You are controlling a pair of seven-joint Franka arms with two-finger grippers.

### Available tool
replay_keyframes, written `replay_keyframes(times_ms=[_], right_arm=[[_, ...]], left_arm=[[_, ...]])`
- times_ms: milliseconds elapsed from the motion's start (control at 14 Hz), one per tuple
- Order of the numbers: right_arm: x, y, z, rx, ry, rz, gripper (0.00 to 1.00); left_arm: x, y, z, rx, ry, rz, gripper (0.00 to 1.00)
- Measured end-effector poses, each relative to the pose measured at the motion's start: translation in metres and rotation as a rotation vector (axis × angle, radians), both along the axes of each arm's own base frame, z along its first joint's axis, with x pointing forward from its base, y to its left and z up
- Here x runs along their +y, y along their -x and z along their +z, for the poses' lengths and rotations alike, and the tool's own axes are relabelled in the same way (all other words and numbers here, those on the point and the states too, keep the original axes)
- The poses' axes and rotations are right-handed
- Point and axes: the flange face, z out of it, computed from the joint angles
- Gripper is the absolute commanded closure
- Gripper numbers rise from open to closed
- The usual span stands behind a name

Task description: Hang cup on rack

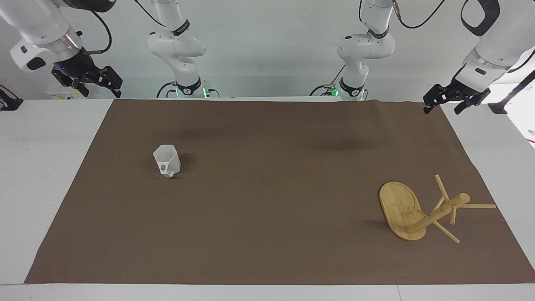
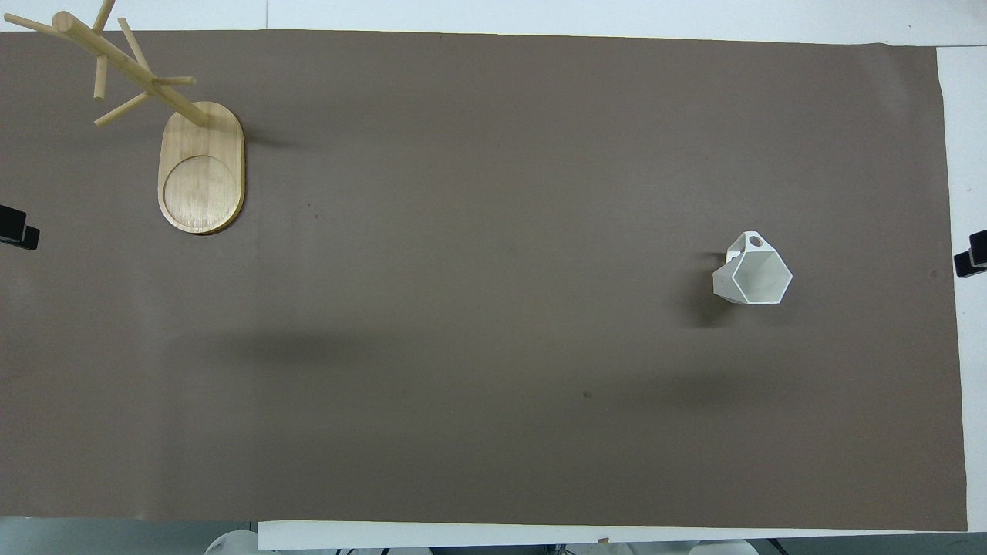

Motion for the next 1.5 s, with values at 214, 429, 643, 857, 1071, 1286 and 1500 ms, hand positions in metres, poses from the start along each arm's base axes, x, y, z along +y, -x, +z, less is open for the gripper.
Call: replay_keyframes(times_ms=[214,429,643,857,1071,1286,1500], right_arm=[[0.001,0.0,0.0,0.0,0.0,0.003,0.01],[0.003,0.0,-0.001,0.001,-0.019,0.027,0.01],[0.007,-0.002,0.0,-0.013,-0.04,0.16,0.01],[0.002,-0.002,-0.003,-0.017,-0.082,0.442,0.01],[-0.036,-0.012,-0.021,-0.071,-0.141,0.77,0.0],[-0.092,-0.021,-0.066,-0.159,-0.327,0.967,0.0],[-0.143,-0.03,-0.129,-0.285,-0.512,1.12,0.0]], left_arm=[[0.0,0.0,0.0,0.0,0.0,0.0,0.0],[0.0,0.0,0.0,0.0,0.0,0.0,0.0],[0.0,0.0,0.0,0.0,0.0,0.0,0.0],[0.0,0.0,0.0,0.0,0.0,0.0,0.0],[0.0,0.0,0.0,0.0,0.0,0.0,0.0],[0.0,0.0,0.0,0.0,0.0,0.0,0.0],[0.0,0.0,0.0,0.0,0.0,0.0,0.0]])
